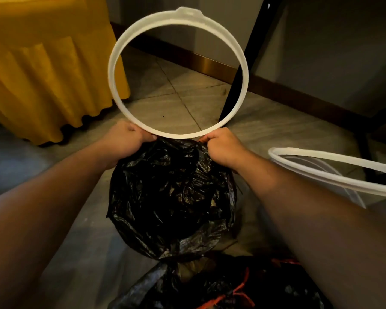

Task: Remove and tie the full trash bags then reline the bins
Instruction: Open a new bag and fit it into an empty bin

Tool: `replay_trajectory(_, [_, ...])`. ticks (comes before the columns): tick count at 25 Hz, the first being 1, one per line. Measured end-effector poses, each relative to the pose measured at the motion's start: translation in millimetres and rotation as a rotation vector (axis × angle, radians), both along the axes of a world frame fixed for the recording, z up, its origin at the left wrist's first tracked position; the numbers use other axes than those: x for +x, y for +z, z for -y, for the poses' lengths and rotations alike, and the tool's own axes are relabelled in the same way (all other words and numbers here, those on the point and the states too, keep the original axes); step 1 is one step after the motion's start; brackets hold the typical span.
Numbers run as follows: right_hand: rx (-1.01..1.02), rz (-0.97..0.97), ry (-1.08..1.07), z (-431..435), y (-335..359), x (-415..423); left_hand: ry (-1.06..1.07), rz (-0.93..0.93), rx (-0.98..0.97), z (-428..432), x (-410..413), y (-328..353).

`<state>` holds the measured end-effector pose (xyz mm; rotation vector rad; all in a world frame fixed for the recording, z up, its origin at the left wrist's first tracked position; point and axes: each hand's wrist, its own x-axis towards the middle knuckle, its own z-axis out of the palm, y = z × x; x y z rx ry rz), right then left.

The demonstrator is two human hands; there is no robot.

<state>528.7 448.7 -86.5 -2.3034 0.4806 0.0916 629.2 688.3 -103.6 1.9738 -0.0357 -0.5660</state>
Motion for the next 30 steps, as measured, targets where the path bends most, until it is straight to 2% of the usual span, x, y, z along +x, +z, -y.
replay_trajectory(3, [0.058, -0.025, -0.018, 0, -10, 4, 0.139, -0.232, -0.060, 6, 6, -6])
replay_trajectory(6, [0.181, -0.087, -0.107, 1, -19, 8, 0.068, -0.450, -0.019, 10, 9, -12])
replay_trajectory(8, [0.266, -0.131, -0.136, 0, -20, 10, -0.002, -0.511, 0.023, 12, 9, -15])
replay_trajectory(13, [0.449, -0.193, -0.254, -4, -13, 12, -0.072, -0.379, 0.014, 24, 8, -13])
replay_trajectory(17, [0.358, -0.203, -0.275, -7, -15, 12, -0.062, -0.443, 0.035, 8, 6, -16])
replay_trajectory(21, [0.439, -0.091, -0.306, 3, -10, -4, -0.023, -0.557, -0.207, -28, -6, -22])
replay_trajectory(24, [0.177, 0.029, -0.359, 13, -7, -51, 0.100, -0.454, -0.297, -60, -17, -28])
replay_trajectory(26, [0.060, 0.089, -0.379, 1, -14, -100, 0.089, -0.397, -0.292, -85, -35, -33])
replay_trajectory(30, [0.244, 0.150, -0.518, -32, -37, -152, 0.051, -0.419, -0.418, -107, -75, -36])
